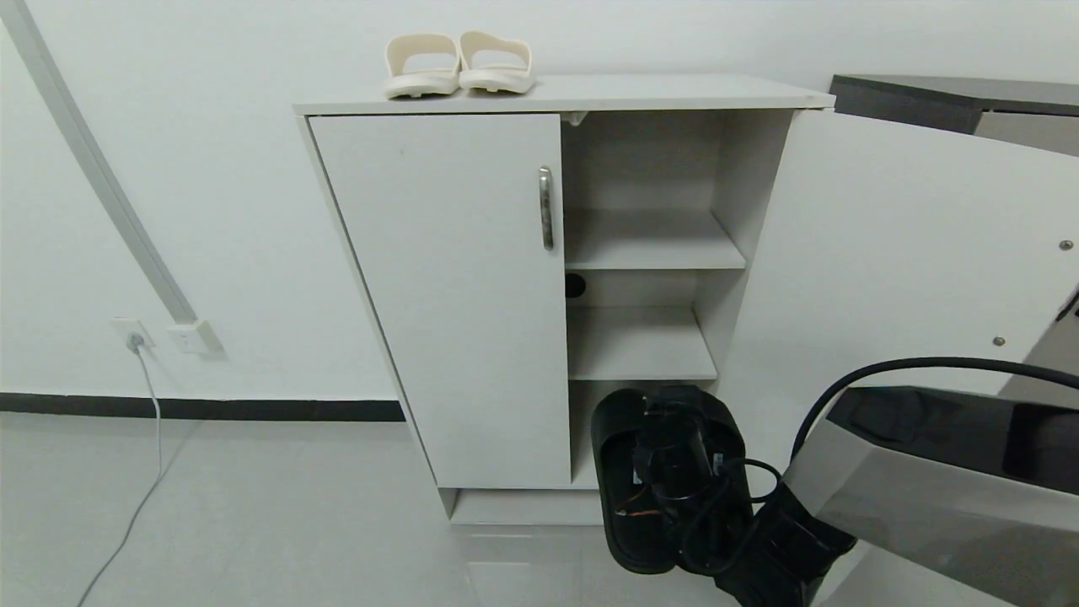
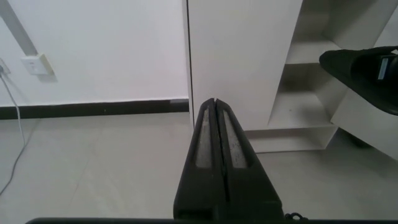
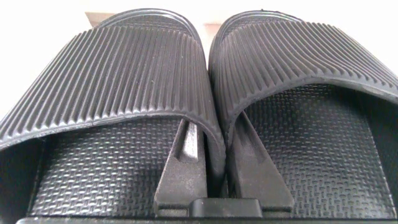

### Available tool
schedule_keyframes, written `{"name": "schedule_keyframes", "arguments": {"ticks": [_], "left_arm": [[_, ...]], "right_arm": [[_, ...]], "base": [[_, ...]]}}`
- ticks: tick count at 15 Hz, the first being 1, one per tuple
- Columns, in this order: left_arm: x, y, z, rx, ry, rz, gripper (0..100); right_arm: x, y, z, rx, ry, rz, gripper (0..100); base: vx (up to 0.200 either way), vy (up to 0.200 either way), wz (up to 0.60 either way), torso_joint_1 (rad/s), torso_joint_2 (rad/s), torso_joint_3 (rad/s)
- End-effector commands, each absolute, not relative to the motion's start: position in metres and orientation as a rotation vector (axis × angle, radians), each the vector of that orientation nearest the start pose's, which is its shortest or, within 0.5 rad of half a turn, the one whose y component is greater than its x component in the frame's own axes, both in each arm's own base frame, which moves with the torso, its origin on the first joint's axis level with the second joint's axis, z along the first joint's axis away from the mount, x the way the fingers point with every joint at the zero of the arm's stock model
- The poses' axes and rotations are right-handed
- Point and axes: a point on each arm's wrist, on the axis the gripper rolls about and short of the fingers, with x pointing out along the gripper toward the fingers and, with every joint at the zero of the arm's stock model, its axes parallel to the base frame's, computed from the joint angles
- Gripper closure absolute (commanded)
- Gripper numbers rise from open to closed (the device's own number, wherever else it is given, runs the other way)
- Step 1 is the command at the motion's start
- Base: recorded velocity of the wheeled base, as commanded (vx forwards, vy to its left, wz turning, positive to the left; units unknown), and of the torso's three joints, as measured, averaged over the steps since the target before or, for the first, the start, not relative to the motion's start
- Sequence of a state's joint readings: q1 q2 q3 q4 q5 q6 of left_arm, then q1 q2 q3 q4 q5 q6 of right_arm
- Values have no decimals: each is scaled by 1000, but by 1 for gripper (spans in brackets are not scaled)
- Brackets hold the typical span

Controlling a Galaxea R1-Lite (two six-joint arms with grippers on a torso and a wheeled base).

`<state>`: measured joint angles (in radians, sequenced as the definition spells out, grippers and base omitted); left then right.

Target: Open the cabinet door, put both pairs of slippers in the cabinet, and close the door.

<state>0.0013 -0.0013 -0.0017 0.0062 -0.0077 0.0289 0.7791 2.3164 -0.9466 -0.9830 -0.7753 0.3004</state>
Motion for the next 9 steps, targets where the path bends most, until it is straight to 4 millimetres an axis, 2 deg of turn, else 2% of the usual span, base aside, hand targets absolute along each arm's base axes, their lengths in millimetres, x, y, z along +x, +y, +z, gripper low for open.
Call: {"name": "schedule_keyframes", "arguments": {"ticks": [1, 3, 9], "left_arm": [[-23, 0, 75, 29, 6, -6, 100], [-23, 0, 75, 29, 8, -6, 100], [-23, 0, 75, 29, 5, -6, 100]], "right_arm": [[303, 275, 21, 29, 271, -40, 100], [310, 279, 18, 36, 263, -46, 100], [312, 280, 13, 39, 259, -51, 100]], "base": [[0, 0, 0, 7, 2, -193], [0, 0, 0, -2, 0, -183], [0, 0, 0, -1, -1, -194]]}}
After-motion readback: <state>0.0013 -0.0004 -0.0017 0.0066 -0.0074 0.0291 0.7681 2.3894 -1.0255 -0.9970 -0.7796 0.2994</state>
